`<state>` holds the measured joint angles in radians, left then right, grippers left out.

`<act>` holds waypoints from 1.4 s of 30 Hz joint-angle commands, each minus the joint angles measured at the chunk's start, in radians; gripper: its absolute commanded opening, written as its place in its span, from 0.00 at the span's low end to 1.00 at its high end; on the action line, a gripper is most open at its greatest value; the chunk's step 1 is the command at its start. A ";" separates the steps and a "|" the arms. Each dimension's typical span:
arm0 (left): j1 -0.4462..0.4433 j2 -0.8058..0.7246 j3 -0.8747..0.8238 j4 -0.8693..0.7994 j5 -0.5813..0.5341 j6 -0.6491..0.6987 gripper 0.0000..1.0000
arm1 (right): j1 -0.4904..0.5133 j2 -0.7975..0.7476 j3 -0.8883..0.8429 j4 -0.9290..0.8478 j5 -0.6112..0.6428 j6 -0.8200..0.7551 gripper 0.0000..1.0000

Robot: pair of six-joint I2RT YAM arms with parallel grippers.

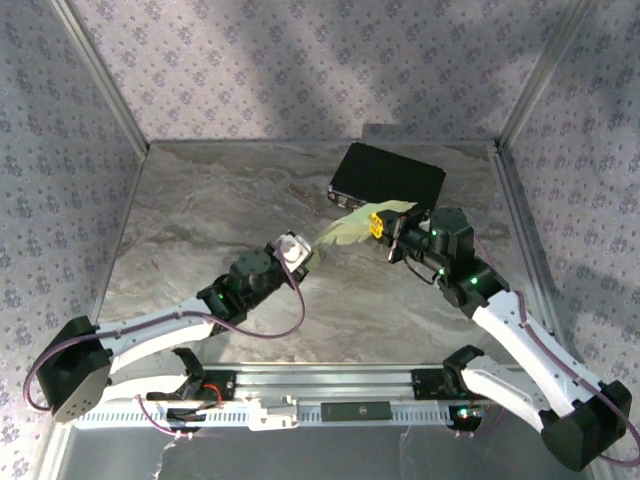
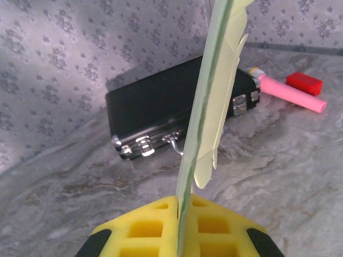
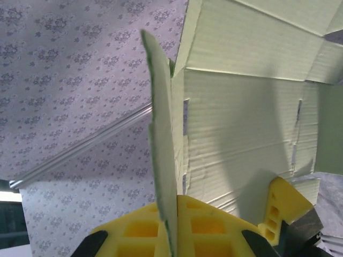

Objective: Fold the paper box

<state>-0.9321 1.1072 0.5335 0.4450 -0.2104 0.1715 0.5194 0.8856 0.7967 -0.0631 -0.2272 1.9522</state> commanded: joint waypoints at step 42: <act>0.289 0.458 0.880 -1.427 0.336 -0.105 0.00 | 0.221 0.129 0.271 -0.403 0.292 -0.482 0.60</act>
<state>-0.5972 1.5883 1.3979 -0.9825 0.2890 -0.0193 0.7322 0.9932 1.1313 -0.5613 0.0795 1.4406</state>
